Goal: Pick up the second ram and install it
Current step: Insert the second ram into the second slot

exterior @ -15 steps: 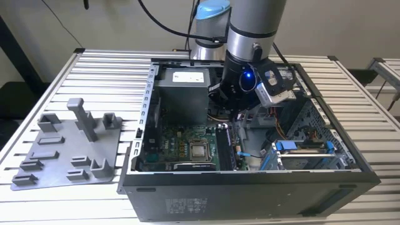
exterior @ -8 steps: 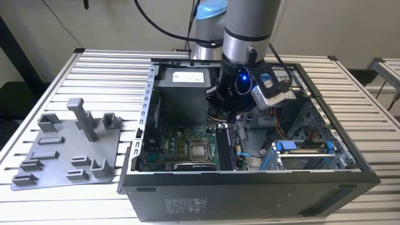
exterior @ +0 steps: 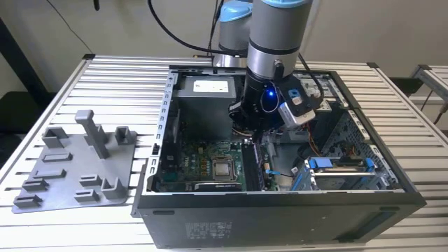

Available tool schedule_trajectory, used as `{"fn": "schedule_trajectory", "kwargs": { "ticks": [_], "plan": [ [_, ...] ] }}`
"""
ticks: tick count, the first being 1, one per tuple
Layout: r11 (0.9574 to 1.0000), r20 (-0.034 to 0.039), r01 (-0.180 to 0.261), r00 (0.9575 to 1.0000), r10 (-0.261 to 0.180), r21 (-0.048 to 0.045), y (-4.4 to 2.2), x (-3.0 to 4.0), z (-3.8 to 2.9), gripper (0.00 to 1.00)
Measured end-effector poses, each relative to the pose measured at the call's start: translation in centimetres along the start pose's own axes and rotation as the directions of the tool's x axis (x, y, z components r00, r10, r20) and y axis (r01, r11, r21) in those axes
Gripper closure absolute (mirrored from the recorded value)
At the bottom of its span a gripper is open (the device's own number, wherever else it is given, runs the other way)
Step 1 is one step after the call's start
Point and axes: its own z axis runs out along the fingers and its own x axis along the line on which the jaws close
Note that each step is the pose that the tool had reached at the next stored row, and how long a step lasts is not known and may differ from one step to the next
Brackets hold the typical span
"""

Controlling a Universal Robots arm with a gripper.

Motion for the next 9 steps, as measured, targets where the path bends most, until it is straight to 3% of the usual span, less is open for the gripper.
{"fn": "schedule_trajectory", "kwargs": {
  "ticks": [9],
  "plan": [
    [1.0000,-0.0001,0.000,1.0000,0.000,0.0002,-0.21,0.74,1.58,0.86]
  ]
}}
